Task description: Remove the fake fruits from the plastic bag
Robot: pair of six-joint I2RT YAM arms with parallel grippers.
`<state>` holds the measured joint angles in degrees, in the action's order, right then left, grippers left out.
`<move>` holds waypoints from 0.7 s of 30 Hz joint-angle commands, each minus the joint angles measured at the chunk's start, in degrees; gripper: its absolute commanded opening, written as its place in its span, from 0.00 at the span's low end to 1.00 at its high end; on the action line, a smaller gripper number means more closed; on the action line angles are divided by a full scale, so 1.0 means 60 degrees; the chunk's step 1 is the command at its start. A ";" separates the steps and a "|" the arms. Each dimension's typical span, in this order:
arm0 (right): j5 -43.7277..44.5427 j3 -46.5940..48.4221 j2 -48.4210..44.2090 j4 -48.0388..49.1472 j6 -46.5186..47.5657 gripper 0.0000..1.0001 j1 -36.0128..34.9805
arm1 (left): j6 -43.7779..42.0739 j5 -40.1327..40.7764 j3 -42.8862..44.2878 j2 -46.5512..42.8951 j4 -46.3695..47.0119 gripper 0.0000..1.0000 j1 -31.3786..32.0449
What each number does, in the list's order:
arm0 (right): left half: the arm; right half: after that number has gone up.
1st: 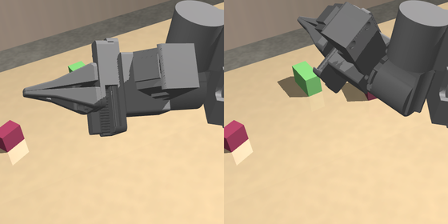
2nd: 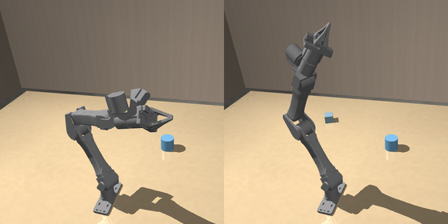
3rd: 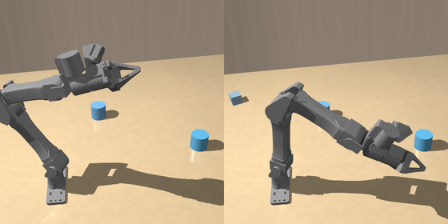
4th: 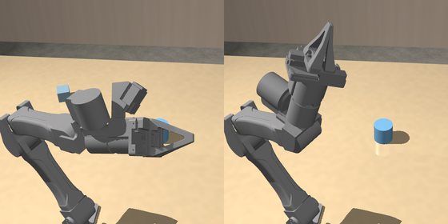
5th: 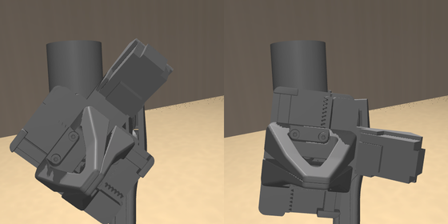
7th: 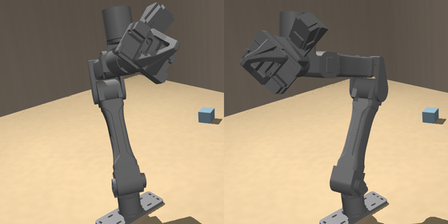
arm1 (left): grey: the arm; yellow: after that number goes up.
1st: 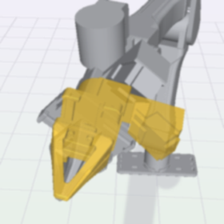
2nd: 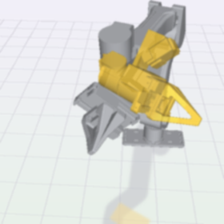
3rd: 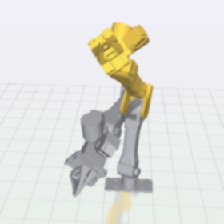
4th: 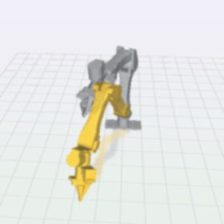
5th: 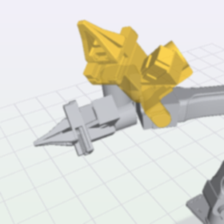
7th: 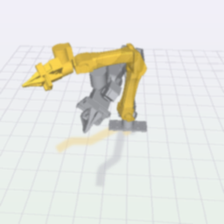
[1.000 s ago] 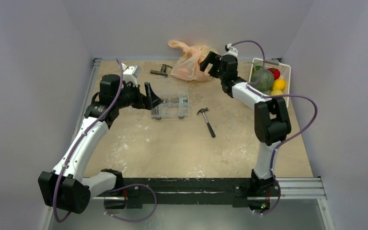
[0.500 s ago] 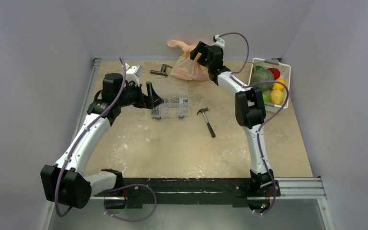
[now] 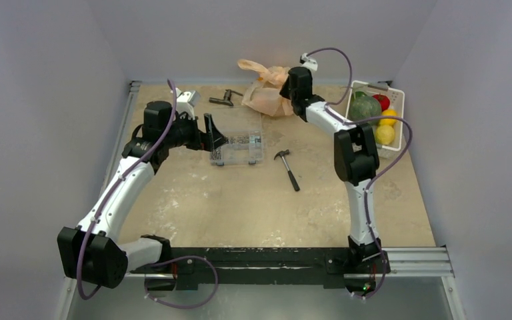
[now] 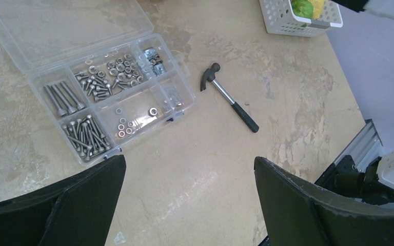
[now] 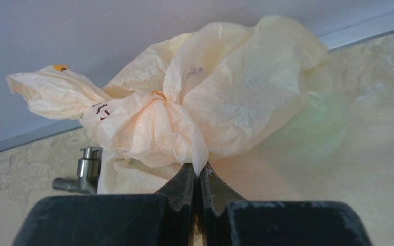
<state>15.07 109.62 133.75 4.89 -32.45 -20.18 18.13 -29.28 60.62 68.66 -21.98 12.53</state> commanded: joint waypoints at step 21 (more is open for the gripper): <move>-0.1442 -0.7523 -1.1033 -0.2640 0.1645 0.00 -0.1491 | 0.0069 -0.0369 0.0455 -0.0515 -0.0069 0.96 0.0232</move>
<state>11.88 67.09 73.14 -5.76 -24.86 -23.33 18.41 -30.17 60.66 66.46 -21.98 12.80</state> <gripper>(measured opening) 0.005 0.963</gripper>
